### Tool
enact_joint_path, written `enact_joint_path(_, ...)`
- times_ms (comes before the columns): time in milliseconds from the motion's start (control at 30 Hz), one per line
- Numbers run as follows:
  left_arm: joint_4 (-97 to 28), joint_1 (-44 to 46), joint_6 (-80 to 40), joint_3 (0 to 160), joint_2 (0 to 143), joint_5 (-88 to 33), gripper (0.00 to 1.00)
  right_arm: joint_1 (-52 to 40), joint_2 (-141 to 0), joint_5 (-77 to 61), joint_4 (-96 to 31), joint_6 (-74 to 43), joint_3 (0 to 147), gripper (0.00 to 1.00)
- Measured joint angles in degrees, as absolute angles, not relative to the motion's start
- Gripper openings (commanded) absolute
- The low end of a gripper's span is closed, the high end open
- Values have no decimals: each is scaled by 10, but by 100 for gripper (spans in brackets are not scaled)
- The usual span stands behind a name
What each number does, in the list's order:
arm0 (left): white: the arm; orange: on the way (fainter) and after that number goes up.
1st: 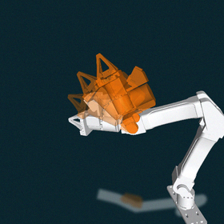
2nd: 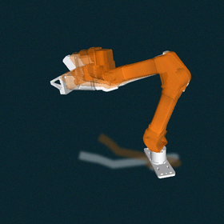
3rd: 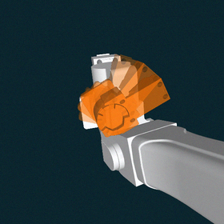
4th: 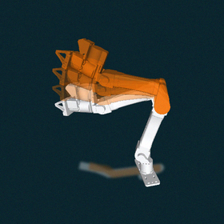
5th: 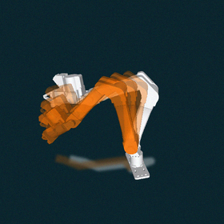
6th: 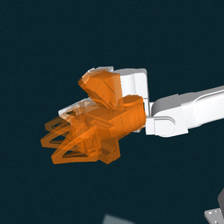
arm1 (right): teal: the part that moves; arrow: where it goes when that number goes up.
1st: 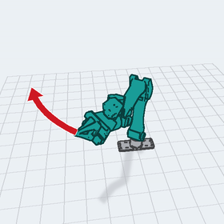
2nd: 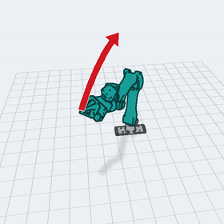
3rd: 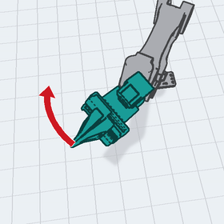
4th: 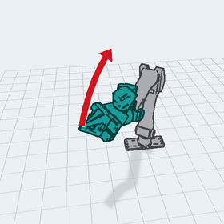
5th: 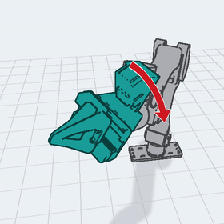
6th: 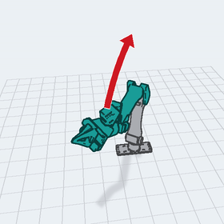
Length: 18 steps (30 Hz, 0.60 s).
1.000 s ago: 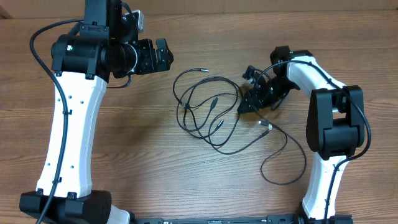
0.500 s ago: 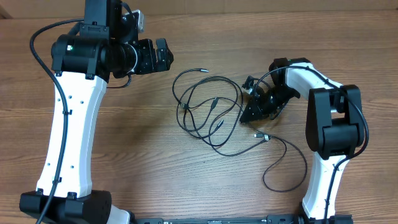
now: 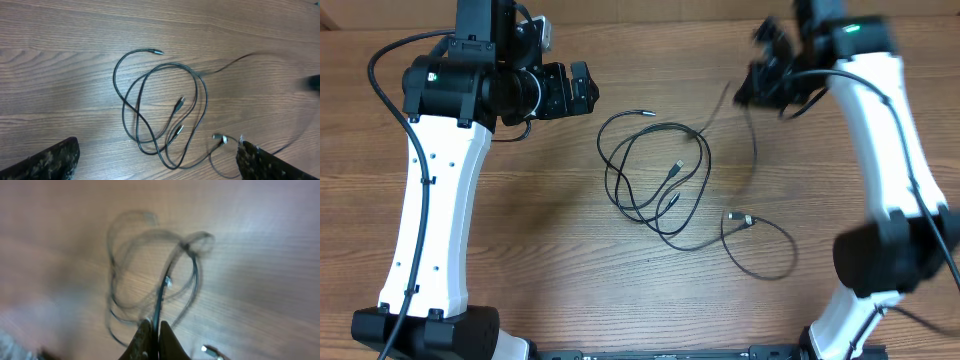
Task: Untangle cables
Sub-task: 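Pull the grasped cable up and to the far right with the right gripper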
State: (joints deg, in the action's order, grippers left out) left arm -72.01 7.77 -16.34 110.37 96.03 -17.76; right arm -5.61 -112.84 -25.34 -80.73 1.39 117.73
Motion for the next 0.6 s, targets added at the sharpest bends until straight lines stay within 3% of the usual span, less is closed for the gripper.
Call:
enact_joint_path(333,-720,78,-163,1104,960,-177,100,-54,-1067,-123,-849,-126,1535,3)
enact_joint_path(600,-720,78,-163,1104,960,-178,100,36,-1064,-20,-732,-146,1604,4)
